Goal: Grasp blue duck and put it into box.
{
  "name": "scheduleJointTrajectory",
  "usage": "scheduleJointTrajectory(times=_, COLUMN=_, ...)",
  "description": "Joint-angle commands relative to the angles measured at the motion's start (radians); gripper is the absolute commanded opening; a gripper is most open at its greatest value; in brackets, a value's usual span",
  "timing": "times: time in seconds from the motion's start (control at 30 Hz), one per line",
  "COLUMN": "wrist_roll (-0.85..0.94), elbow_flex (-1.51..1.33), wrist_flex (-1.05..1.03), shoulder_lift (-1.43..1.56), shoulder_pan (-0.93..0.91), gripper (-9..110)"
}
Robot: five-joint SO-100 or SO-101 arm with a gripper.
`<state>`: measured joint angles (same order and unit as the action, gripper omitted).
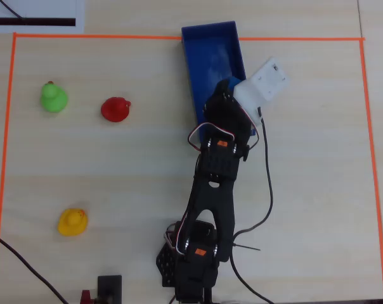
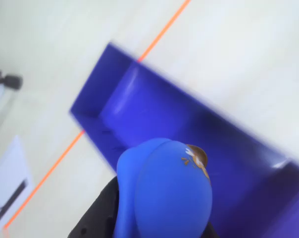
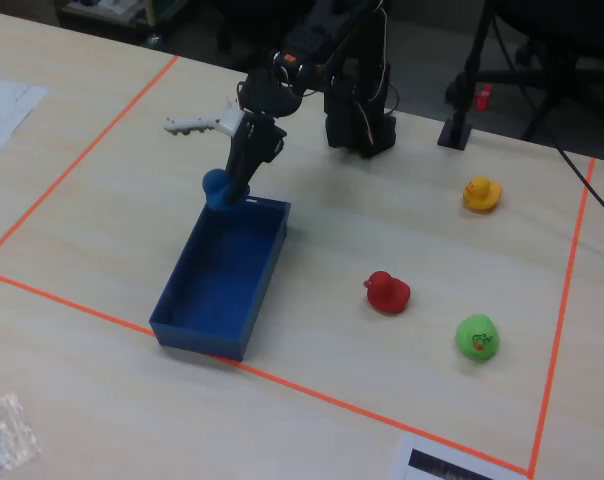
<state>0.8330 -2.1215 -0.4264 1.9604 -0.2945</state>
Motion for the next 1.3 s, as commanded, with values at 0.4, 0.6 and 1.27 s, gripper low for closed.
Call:
scheduleJointTrajectory(times=0.4, wrist_roll=0.071, elbow_flex=0.143, wrist_flex=-0.015, shoulder_lift=-0.195, shoulder_pan=-0.008, gripper=38)
scheduleJointTrajectory(times=0.6, wrist_roll=0.063, elbow_flex=0.063, wrist_flex=-0.275, shoulder_lift=0.144, shoulder_pan=0.061, gripper=5)
scheduleJointTrajectory(times=1.27, wrist_roll=0.236, elbow_flex=-0.988, wrist_flex=-0.729, shoulder_lift=1.35, shoulder_pan=0.357, gripper=0)
